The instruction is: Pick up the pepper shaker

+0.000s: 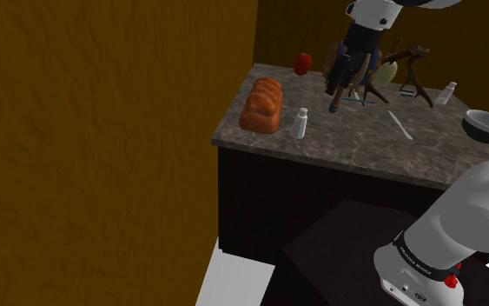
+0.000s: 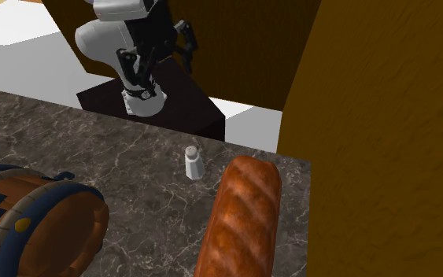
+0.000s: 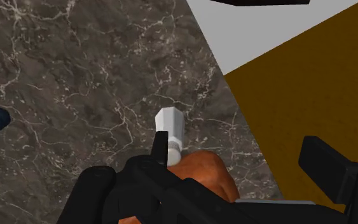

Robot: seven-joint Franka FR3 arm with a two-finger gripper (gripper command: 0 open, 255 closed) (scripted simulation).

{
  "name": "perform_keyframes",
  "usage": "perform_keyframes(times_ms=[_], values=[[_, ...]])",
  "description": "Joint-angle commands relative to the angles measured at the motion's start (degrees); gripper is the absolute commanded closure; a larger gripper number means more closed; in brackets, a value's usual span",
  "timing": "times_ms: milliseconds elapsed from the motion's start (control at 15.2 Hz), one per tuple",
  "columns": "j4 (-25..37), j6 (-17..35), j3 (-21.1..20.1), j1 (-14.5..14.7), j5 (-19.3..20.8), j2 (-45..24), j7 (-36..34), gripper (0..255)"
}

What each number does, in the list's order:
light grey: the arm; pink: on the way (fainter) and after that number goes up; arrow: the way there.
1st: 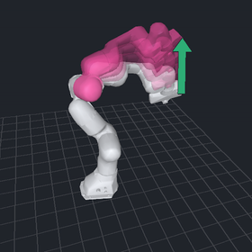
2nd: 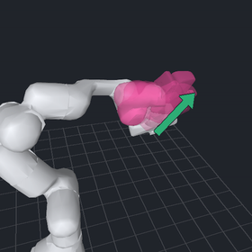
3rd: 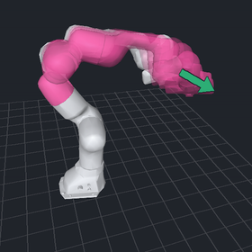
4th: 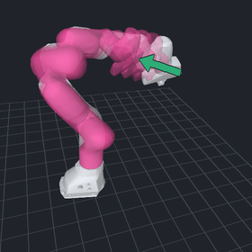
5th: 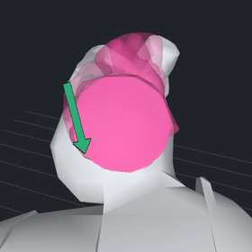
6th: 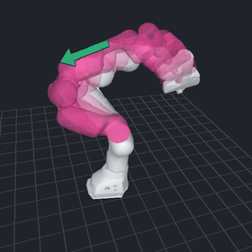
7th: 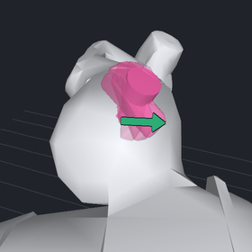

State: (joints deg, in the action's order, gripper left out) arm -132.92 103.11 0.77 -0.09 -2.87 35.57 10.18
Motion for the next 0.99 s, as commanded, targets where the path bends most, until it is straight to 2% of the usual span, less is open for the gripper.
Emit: perform_keyframes(times_ms=[0, 594, 924], values=[[-0.4, 3.1, 1.0, 0.2, 0.3, -3.0, 2.5, 0], [2.7, 15.7, 4.3, 1.5, -0.2, -20.5, 13.1, 0], [0.9, 19.5, 4.4, 1.5, -0.5, -22.6, 13.9, 0]])
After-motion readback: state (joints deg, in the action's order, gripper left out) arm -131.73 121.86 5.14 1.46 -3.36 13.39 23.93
